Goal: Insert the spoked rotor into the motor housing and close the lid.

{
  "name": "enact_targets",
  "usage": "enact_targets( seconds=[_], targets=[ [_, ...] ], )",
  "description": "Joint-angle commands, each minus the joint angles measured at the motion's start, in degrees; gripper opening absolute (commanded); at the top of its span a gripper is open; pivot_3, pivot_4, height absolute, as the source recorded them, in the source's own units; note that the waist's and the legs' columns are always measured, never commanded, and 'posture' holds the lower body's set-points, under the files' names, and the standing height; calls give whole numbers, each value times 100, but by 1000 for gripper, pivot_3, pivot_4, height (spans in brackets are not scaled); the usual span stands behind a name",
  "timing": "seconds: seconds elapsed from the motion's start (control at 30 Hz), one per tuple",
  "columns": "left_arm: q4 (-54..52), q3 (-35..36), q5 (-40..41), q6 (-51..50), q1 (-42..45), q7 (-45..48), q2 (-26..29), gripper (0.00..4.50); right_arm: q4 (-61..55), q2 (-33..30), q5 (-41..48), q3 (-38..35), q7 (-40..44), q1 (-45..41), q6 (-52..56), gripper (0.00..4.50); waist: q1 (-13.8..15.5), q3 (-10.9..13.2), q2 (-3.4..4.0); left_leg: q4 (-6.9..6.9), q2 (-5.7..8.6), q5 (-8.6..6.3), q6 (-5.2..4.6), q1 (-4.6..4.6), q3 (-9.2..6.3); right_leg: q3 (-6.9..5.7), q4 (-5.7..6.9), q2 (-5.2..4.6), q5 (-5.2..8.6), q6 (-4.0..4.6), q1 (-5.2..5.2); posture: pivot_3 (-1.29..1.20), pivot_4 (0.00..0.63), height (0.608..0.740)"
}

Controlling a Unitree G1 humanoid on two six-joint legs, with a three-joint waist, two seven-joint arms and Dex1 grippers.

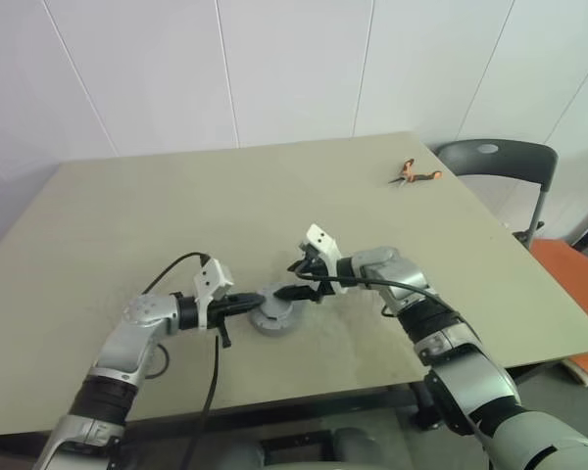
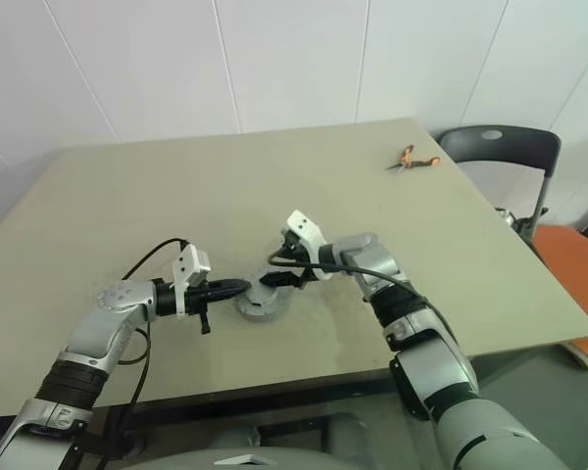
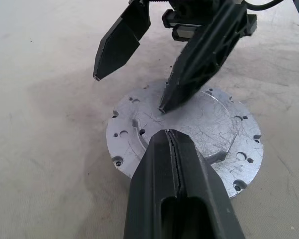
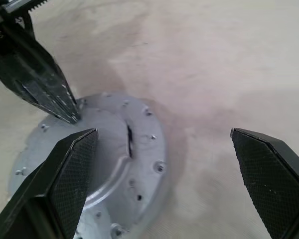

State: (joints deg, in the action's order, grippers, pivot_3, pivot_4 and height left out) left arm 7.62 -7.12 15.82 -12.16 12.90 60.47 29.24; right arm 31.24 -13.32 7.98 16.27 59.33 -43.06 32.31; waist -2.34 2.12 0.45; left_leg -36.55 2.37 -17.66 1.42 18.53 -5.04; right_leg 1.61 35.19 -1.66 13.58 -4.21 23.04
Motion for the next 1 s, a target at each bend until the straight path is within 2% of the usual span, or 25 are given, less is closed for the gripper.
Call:
enact_targets(
  seconds=[0.03, 0.2, 0.57, 1.0],
  targets=[
    [322, -202, -275, -199, -225, -73, 100, 0, -29, 156, 366, -474, -103, -329, 217, 4461, 0, 1, 1, 0, 0, 0, 0, 0, 0, 0, 1, 1, 0, 0, 0, 0, 0, 740],
    [311, -218, -285, -160, -248, -83, 96, 0, 198, 282, 703, -979, -310, -547, 565, 4461, -2, 2, 5, 0, 0, 0, 0, -2, -1, 0, 4, 1, 1, 2, 0, 0, 0, 740],
    [236, -244, -207, -169, -23, 44, 64, 0, 236, 371, 1229, -1496, -493, -668, 1425, 4461, 6, 5, 8, 9, 0, 1, -1, 3, 1, 2, 1, 0, -3, -1, 7, 0, 0, 740],
    [538, -420, -326, -55, 502, 448, 136, 0, 349, 431, 1298, -1621, -907, -671, 1719, 4461, 36, 6, 9, 8, 3, 1, -1, 18, 3, 3, 0, -2, -14, 14, 19, 0, 0, 740]
  ],
)
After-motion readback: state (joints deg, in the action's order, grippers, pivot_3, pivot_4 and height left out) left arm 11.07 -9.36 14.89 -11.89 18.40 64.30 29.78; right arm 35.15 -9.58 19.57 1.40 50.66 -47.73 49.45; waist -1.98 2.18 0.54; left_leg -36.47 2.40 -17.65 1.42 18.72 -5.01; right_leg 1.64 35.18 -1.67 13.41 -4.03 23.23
